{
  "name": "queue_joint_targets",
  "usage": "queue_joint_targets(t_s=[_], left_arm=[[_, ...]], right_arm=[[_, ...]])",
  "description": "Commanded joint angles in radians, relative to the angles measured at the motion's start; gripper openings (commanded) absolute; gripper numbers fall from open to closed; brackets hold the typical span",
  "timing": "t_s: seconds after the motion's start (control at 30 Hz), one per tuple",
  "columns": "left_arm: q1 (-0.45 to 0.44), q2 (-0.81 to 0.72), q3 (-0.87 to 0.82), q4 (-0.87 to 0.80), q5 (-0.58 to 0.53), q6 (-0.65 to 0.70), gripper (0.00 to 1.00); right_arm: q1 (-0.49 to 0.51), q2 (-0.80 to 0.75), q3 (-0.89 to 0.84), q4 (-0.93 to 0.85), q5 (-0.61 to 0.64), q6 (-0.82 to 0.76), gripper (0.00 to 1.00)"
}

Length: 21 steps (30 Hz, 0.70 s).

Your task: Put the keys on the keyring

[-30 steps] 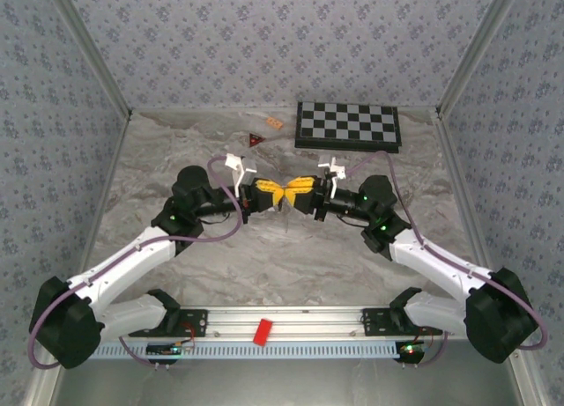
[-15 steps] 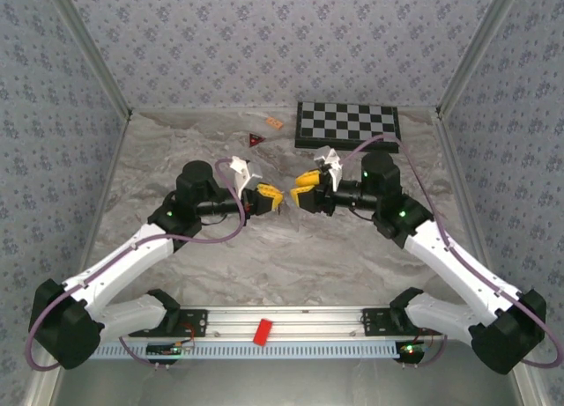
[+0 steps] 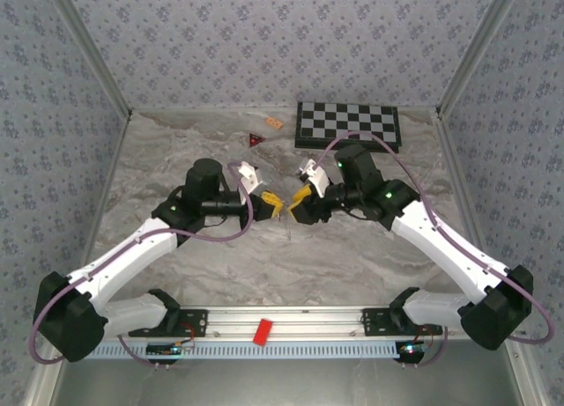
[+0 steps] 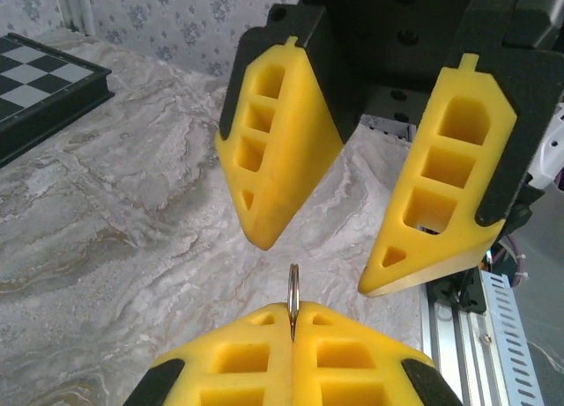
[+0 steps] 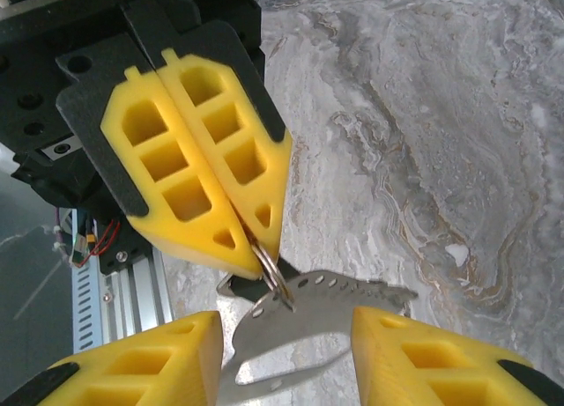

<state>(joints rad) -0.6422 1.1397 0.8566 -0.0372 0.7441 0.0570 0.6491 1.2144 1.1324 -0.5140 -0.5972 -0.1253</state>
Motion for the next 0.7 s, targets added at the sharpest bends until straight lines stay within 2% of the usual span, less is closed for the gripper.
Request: queue_joint_targets(t_s=[0.0, 0.4, 0.67], left_arm=[[-0.008, 0.001, 0.047, -0.017, 0.044, 0.041, 0.00], [-0.015, -0.004, 0.040, -0.011, 0.061, 0.038, 0.00], [-0.015, -0.026, 0.027, 0.023, 0.062, 0.022, 0.00]], right_arm=[[0.011, 0.026, 0.052, -0.072, 0.002, -0.045, 0.41], [0.033, 0.100, 0.127, -0.082, -0.030, -0.076, 0.29], [0.036, 0.105, 0.105, -0.083, -0.067, -0.096, 0.28]])
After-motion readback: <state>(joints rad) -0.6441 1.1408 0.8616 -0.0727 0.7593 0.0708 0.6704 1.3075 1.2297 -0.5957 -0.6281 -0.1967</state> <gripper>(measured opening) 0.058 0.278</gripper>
